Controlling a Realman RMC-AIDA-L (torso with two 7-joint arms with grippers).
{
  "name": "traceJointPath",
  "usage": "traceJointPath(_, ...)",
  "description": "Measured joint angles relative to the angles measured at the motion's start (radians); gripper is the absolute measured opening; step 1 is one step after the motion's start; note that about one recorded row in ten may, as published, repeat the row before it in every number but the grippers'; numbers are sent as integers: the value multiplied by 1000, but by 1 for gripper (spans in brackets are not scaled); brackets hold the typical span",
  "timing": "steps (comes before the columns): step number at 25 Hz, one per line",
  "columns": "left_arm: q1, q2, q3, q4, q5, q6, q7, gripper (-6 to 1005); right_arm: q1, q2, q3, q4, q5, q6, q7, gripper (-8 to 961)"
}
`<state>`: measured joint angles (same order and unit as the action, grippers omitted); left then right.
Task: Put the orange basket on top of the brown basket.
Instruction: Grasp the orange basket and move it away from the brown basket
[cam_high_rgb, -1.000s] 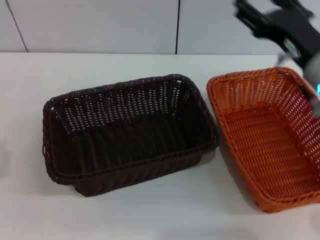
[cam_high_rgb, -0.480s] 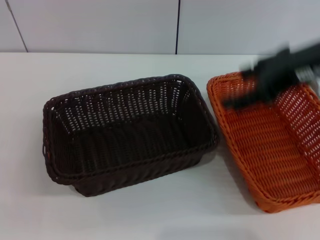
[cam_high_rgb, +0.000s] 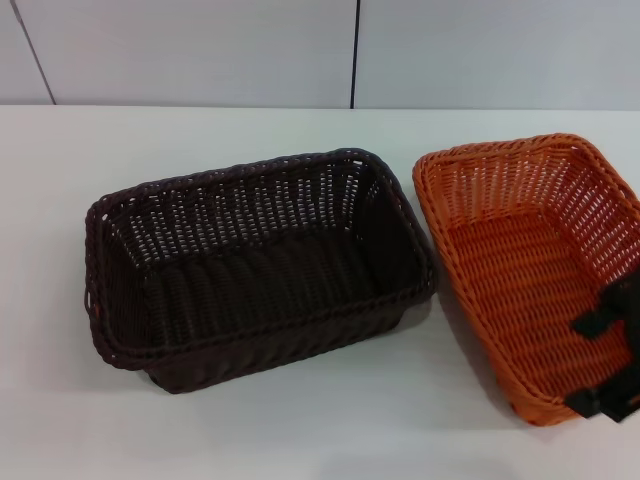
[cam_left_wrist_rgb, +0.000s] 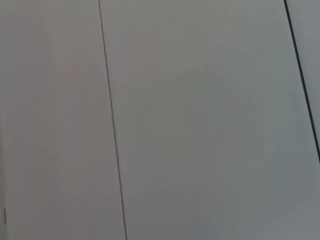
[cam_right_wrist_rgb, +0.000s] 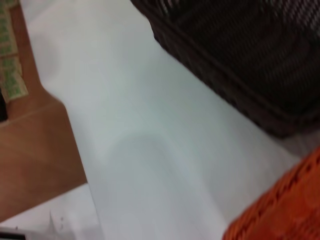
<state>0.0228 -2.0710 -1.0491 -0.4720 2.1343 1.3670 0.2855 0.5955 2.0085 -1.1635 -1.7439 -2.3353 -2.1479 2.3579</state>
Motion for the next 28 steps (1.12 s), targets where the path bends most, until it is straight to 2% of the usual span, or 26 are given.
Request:
traceJointPath(6,-7,-1,0,-4,-8,-27,0,698,-24,5,-10,-1,-82,-16,-12,809)
traceJointPath(15,-3,-1,0,5,-10,-40,-5,697,-26,35,-52,38,-227,24,-41,808)
traceJointPath(19,-1,2,0,7,-10,-48,-5,697,-19,51,-85,118,-276,90,-55,807)
traceJointPath(28,-14,3,0,33,-10,-53,-6,696,-15,59,-172,252,-308,182,-62,807)
